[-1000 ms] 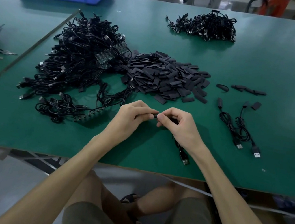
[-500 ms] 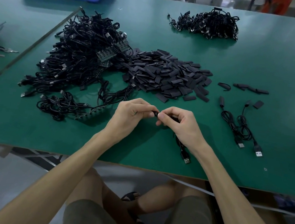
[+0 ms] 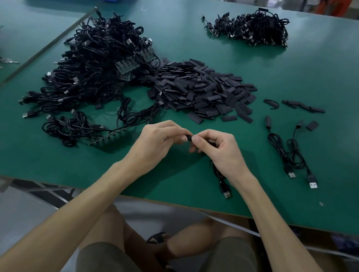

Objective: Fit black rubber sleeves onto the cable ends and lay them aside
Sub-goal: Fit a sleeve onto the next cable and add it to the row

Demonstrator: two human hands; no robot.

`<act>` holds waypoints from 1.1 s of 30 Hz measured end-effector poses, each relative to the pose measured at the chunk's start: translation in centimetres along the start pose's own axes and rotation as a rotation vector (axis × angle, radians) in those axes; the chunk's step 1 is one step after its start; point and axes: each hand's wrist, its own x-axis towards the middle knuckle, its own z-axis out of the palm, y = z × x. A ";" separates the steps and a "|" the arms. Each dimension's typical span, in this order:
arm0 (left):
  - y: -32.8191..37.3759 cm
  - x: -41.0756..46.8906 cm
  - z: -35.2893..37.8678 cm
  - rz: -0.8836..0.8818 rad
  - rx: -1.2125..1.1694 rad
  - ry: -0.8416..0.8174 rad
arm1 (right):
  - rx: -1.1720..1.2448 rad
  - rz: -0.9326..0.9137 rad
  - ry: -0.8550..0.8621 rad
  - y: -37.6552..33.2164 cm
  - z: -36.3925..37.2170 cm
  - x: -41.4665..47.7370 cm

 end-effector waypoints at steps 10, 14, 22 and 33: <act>0.0 -0.3 0.2 0.025 0.078 -0.028 | 0.050 -0.008 -0.027 0.1 -0.1 0.2; 0.1 -0.3 0.2 0.031 0.074 -0.038 | 0.055 -0.006 -0.018 0.1 -0.1 0.2; 0.2 -0.2 0.1 0.020 0.041 -0.058 | 0.043 -0.002 0.000 0.2 0.0 0.2; -1.0 0.4 -0.1 -0.232 -0.356 -0.051 | 0.072 0.035 0.107 0.1 0.3 0.2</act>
